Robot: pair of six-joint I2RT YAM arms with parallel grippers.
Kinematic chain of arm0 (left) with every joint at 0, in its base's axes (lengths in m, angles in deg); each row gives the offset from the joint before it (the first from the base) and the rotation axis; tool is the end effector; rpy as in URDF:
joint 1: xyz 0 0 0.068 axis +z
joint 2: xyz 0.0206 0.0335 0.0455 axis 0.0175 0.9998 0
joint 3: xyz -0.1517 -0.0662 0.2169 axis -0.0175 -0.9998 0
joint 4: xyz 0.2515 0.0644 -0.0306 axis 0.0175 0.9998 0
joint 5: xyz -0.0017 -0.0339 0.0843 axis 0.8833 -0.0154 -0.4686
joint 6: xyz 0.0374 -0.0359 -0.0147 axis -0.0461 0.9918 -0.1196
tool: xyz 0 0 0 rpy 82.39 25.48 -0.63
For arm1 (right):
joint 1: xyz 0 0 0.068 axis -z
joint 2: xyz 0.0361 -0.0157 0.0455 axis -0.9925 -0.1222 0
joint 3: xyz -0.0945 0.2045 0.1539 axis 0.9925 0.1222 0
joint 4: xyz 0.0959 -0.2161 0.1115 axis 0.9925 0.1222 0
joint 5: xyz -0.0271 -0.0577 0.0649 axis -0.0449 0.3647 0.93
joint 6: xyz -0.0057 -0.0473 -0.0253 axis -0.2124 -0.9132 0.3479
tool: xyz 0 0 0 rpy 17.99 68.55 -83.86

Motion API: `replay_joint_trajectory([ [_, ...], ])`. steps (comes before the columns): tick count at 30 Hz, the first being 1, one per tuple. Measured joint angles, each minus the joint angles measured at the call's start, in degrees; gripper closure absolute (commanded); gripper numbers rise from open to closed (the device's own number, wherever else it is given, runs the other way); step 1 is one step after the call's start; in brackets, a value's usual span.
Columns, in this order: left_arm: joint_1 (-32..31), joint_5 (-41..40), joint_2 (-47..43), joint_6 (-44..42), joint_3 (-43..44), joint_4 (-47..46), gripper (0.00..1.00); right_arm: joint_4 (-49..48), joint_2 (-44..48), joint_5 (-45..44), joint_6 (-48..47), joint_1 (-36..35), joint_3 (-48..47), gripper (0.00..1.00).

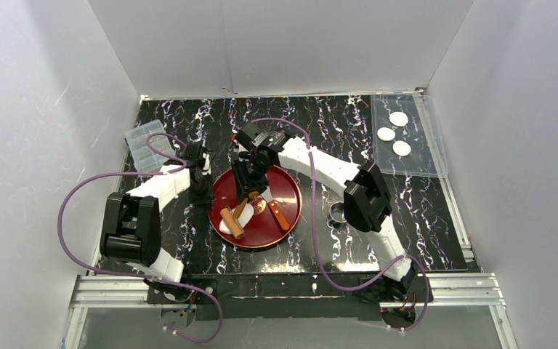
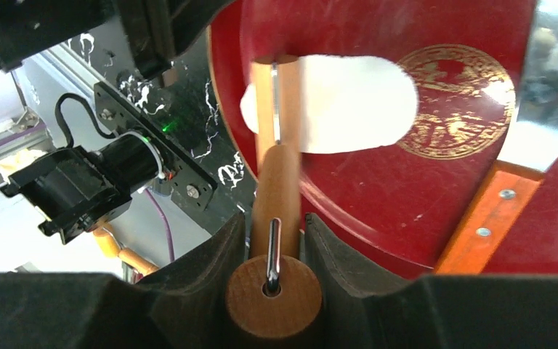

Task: Roll out the dumpling wrappers from the dough

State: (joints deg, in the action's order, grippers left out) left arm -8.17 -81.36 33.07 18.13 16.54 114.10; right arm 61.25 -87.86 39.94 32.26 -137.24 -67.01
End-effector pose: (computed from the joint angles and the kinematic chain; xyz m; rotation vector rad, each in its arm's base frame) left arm 0.2798 -0.0458 0.1749 -0.1527 2.7722 -0.1333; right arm 0.2639 0.3886 0.2639 -0.6954 2.7937 0.9081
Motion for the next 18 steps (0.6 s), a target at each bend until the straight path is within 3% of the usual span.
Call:
replay_joint_trajectory([
  [18, 0.4, -0.9, 0.0, -0.2, -0.7, 0.2, 1.00, -2.0, -1.8, 1.0, -1.4, 1.2, 1.7, 0.99],
])
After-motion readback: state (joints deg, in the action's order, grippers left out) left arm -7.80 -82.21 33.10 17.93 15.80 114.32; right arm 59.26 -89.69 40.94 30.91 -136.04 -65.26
